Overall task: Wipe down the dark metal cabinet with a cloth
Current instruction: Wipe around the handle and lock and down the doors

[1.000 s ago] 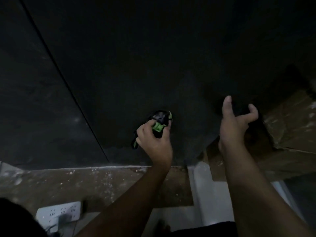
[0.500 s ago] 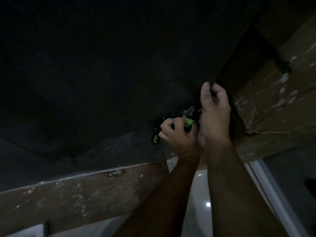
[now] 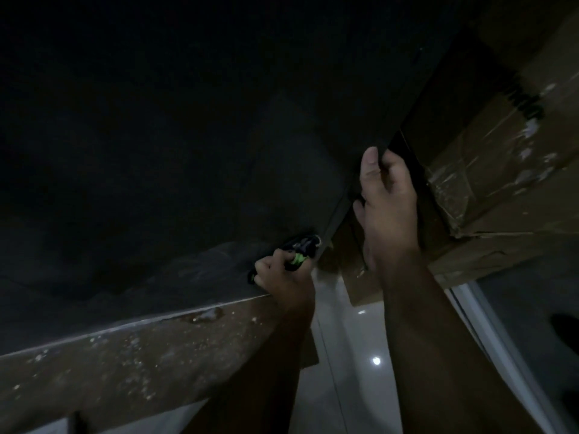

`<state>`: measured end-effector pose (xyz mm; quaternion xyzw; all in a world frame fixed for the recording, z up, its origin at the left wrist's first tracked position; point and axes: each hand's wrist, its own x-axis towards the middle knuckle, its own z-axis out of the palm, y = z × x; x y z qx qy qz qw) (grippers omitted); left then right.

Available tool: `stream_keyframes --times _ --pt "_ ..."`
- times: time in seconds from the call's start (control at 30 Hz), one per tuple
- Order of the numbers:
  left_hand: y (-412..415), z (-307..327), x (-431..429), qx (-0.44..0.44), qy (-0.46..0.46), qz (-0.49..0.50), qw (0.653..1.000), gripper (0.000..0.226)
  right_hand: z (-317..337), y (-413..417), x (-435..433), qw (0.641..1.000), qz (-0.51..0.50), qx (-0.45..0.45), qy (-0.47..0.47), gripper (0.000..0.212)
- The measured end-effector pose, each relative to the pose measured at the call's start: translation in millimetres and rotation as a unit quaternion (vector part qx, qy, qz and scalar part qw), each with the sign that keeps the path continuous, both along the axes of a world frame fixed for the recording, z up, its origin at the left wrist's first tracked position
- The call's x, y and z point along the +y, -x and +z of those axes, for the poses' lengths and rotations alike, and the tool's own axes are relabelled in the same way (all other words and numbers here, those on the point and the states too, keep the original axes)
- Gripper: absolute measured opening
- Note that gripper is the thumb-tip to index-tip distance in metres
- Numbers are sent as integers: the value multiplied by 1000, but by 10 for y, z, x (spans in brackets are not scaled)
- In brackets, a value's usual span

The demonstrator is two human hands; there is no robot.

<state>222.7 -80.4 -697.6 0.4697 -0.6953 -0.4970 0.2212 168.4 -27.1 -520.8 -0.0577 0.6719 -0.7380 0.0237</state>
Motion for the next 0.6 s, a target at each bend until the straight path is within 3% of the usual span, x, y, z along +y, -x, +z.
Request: stream_keyframes --times 0.13,0.23,0.47,0.6 --pt "-333 -189 -388 31 20 32 999 27 -34 -7 -58 999 -22 14 -19 19" --pt "-644 -200 -779 68 -18 101 992 26 -9 -61 -139 997 -58 32 -48 29" --pt "-1207 299 -1561 271 22 238 932 37 -39 -290 -379 986 -106 68 -113 63" --pt "-1356 585 -1857 324 35 267 907 37 -38 -499 -529 978 -111 77 -157 87"
